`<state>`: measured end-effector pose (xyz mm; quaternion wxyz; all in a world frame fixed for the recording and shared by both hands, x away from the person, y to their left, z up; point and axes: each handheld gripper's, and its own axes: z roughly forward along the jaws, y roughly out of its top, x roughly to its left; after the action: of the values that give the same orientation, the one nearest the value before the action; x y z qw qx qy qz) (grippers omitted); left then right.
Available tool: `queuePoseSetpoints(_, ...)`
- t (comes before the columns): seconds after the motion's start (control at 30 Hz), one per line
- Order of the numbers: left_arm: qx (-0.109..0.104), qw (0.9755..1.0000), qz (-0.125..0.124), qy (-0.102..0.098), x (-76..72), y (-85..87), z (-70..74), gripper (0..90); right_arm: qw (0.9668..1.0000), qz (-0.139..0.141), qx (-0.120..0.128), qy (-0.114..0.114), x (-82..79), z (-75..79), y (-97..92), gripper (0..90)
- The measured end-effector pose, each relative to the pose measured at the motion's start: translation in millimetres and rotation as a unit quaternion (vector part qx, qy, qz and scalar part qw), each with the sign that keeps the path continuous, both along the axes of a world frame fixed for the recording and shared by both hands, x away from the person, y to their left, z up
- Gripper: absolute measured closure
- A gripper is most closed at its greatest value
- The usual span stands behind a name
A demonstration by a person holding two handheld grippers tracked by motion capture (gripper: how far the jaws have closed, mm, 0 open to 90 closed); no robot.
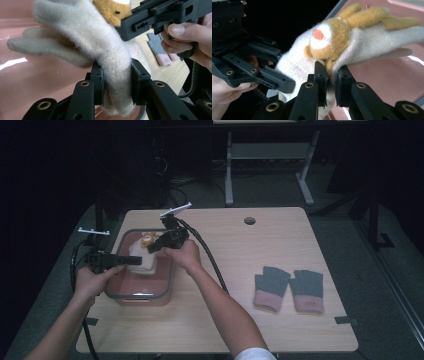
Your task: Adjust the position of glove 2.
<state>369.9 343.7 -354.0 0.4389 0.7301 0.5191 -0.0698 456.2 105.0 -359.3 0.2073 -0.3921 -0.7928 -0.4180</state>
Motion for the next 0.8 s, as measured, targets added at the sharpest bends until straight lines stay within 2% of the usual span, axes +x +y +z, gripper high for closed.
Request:
queuePoseSetpoints(0.17, 0.011, 0.9998, 0.002, 0.014, 2.0, 0.5, -10.6, 68.6, 0.9998, 0.000, -0.004, 0.017, 2.3, -15.4, 4.1, 81.7)
queuePoseSetpoints(0.33, 0.039, 0.9990, -0.001, 0.021, 3.9, -2.6, -15.0, 68.6, 0.9995, 0.002, -0.010, 0.030, 4.4, -29.6, 6.8, 81.7)
queuePoseSetpoints(0.43, 0.054, 0.9982, -0.001, 0.027, 4.7, -4.6, -17.5, 68.6, 0.9993, 0.005, -0.019, 0.033, 4.7, -32.9, 9.0, 81.3)
queuePoseSetpoints(0.6, 0.061, 0.9974, 0.005, 0.037, 4.4, -4.2, -25.0, 68.5, 0.9987, 0.009, -0.038, 0.034, 4.7, -37.9, 12.6, 79.7)
queuePoseSetpoints(0.67, 0.072, 0.9962, 0.007, 0.048, 3.7, -3.6, -31.5, 68.5, 0.9979, 0.011, -0.051, 0.037, 4.3, -39.4, 14.7, 78.9)
queuePoseSetpoints(0.7, 0.076, 0.9957, 0.010, 0.052, 3.7, -3.8, -32.9, 68.5, 0.9979, 0.012, -0.049, 0.040, 4.1, -40.1, 15.3, 78.2)
queuePoseSetpoints(0.8, 0.083, 0.9950, 0.008, 0.056, 4.2, -4.1, -36.7, 68.4, 0.9972, 0.011, -0.066, 0.034, 2.7, -39.5, 17.8, 76.1)
